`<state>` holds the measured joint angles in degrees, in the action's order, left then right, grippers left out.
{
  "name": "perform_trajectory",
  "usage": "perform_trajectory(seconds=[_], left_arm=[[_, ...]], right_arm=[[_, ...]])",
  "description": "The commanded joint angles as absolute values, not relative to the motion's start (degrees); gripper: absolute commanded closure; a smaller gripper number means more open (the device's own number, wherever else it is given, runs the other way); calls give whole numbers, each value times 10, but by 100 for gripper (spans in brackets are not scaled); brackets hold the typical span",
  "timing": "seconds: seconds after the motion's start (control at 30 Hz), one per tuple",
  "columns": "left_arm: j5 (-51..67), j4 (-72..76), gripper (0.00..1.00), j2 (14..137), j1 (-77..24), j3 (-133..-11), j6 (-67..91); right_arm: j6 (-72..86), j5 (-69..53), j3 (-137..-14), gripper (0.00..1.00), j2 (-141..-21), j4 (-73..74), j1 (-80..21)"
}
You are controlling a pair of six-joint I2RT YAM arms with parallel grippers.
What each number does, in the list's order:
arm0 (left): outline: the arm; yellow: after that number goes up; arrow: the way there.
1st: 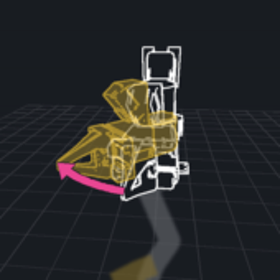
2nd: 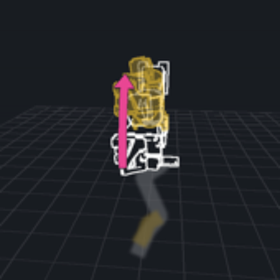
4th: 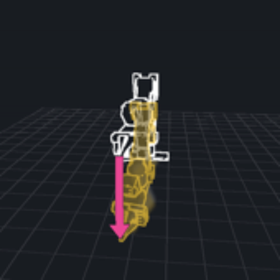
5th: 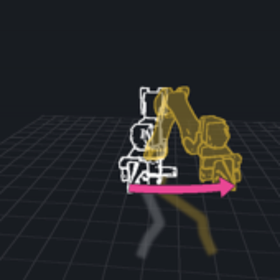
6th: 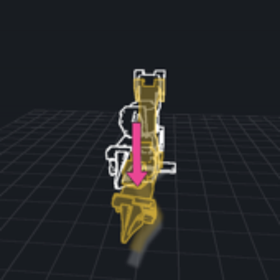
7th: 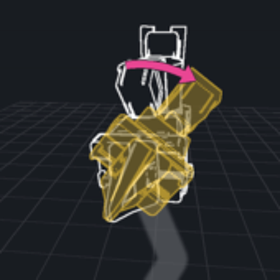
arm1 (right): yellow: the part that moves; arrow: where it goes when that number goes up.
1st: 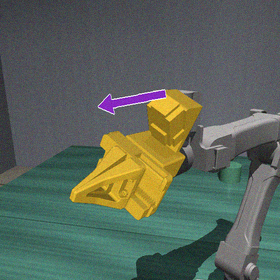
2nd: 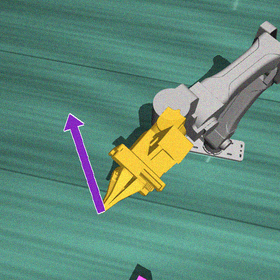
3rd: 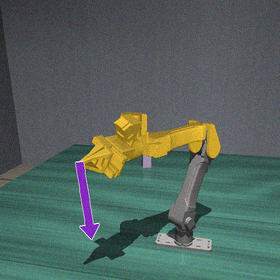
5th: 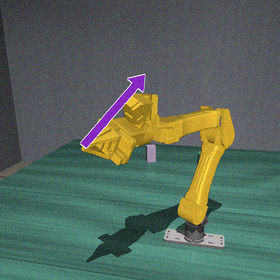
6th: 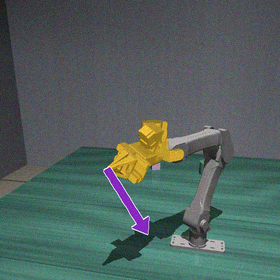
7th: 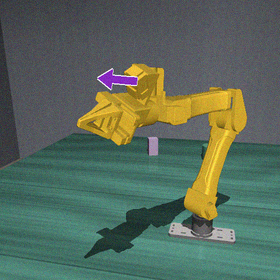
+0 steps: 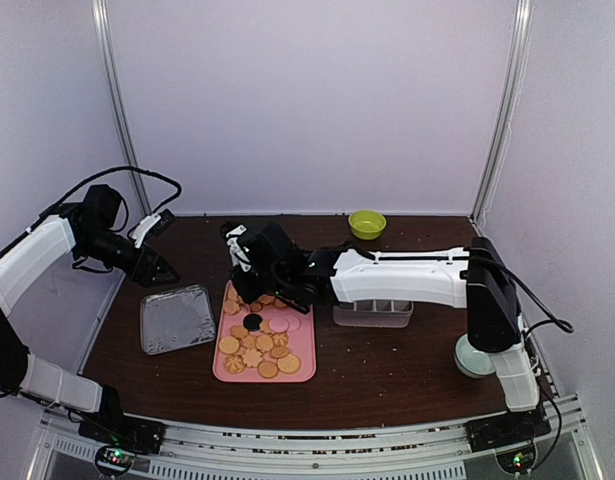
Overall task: Pack the cookies
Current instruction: Pick up the fake cookies from the plate.
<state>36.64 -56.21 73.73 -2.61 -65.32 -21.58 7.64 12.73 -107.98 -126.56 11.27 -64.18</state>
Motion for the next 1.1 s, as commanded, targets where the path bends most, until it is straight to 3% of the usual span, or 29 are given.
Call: perform_trajectory(seconds=[0.0,0.5,0.7,1.07], left_arm=[[387,-567,33,740,-21,-671,-226],[396,-578,35,751,-21,-681,-228],[397,-586,36,758,-20,-686,-232],[398,-589,36,748,-21,-690,-238]], right_arm=[[71,136,-1050,66,-1241,104,-628],[79,120,-1044,87,-1172,92,-622],[84,111,-1009,90,-1092,76,-595],[80,130,-835,91,-965,57,-475]])
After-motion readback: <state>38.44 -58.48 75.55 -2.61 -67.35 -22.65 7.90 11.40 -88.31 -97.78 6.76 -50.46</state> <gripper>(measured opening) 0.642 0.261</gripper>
